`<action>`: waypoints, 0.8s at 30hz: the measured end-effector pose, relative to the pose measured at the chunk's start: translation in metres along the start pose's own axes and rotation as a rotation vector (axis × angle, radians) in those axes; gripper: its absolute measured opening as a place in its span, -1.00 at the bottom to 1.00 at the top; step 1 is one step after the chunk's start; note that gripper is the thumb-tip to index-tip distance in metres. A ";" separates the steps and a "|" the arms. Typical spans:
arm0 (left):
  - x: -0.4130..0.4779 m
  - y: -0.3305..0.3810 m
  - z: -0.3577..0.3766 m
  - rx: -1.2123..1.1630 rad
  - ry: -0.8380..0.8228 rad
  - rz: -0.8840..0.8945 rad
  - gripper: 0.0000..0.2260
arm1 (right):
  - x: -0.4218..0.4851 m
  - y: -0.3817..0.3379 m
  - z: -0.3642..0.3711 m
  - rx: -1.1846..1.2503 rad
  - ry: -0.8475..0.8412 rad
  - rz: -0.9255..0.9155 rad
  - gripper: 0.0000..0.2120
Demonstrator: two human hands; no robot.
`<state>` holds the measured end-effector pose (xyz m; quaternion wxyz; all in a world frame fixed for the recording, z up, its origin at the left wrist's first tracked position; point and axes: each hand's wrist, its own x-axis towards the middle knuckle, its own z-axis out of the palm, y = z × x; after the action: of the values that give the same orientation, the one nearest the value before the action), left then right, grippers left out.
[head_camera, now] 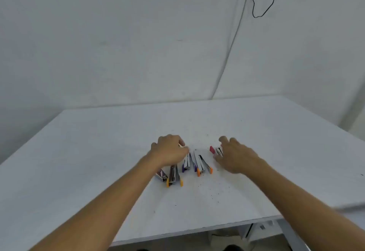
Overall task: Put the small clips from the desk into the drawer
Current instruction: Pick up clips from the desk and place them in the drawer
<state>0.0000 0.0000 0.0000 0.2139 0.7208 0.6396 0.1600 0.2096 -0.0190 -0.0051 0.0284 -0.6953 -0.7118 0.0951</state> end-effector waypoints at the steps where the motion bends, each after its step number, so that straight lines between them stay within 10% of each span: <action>1: -0.002 0.003 0.008 0.065 -0.013 -0.026 -0.63 | -0.006 0.001 0.008 0.003 0.006 0.018 -0.46; 14: 0.000 0.008 0.044 0.346 0.113 -0.067 -0.68 | -0.009 0.025 0.024 0.368 -0.009 0.132 -0.77; 24: 0.006 0.011 0.049 0.302 0.370 0.005 -0.77 | -0.063 0.077 0.002 1.607 -0.180 0.277 -0.85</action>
<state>0.0353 0.0000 -0.0369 -0.0175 0.7047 0.6826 0.1925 0.2866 -0.0803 -0.0144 0.4484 -0.5342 -0.3337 0.6342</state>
